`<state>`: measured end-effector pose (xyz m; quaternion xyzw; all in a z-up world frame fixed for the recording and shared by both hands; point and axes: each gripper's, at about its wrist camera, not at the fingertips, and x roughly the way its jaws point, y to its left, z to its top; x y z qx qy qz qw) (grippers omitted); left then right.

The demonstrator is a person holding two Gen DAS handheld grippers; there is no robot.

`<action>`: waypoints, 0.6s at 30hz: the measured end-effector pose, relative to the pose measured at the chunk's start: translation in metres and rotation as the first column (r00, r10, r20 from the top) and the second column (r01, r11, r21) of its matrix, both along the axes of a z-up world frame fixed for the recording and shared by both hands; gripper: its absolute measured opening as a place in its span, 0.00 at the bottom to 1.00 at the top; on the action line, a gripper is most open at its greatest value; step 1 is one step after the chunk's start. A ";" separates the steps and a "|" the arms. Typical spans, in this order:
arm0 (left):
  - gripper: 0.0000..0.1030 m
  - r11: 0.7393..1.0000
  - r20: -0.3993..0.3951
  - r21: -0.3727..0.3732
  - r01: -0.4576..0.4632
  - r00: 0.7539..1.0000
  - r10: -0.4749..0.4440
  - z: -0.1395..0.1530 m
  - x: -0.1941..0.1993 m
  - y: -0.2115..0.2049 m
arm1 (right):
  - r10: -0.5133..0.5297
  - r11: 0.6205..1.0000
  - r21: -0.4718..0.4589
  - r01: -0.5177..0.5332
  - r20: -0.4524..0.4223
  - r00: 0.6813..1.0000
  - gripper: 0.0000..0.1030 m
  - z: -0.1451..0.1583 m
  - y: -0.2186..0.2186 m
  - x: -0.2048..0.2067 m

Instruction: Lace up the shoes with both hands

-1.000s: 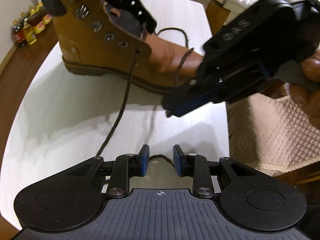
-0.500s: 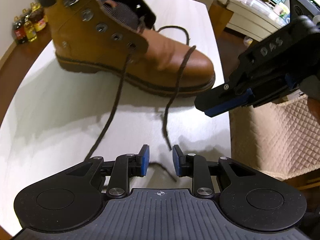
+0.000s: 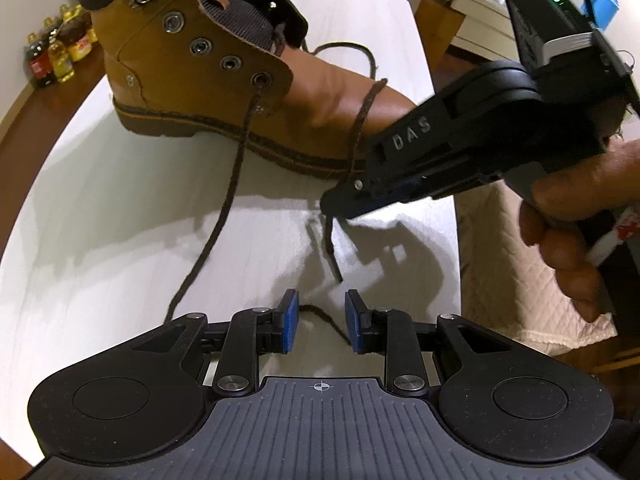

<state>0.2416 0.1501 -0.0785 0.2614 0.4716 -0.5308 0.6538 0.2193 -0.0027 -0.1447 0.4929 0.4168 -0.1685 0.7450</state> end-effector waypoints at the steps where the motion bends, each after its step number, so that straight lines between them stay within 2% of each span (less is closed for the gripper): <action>1: 0.26 1.000 0.001 -0.001 -0.004 1.000 0.004 0.000 0.000 0.000 | -0.007 1.000 0.012 0.007 0.009 1.000 0.15 -0.002 -0.001 0.000; 2: 0.26 1.000 -0.004 -0.006 -0.005 1.000 0.005 0.001 0.001 0.001 | -0.015 1.000 0.025 0.014 0.017 1.000 0.06 -0.003 -0.002 0.000; 3: 0.26 1.000 -0.003 -0.010 -0.003 1.000 0.003 0.001 0.001 0.001 | -0.025 0.999 0.041 0.024 0.025 0.999 0.04 -0.005 -0.002 -0.001; 8: 0.26 0.999 0.006 -0.050 0.008 1.000 -0.008 0.008 0.002 -0.006 | -0.117 0.982 0.160 0.105 0.066 0.991 0.03 0.004 -0.010 -0.015; 13: 0.25 0.996 0.005 -0.093 0.011 1.000 -0.011 0.016 0.004 -0.016 | -0.168 0.967 0.205 0.148 0.086 0.982 0.03 0.026 -0.017 -0.024; 14: 0.23 0.995 0.005 -0.098 0.011 1.000 -0.010 0.017 0.004 -0.018 | -0.169 0.966 0.211 0.148 0.088 0.982 0.03 0.027 -0.017 -0.025; 15: 0.09 0.994 0.010 -0.106 0.021 1.000 -0.020 0.019 0.005 -0.019 | -0.170 0.965 0.216 0.147 0.090 0.981 0.03 0.029 -0.017 -0.025; 16: 0.03 0.994 0.011 -0.108 0.030 1.000 -0.029 0.019 0.005 -0.020 | -0.172 0.964 0.222 0.148 0.091 0.981 0.03 0.030 -0.017 -0.026; 18: 0.02 0.993 0.040 -0.105 0.056 0.998 -0.052 0.021 0.003 -0.020 | -0.179 0.960 0.236 0.154 0.090 0.980 0.03 0.031 -0.022 -0.029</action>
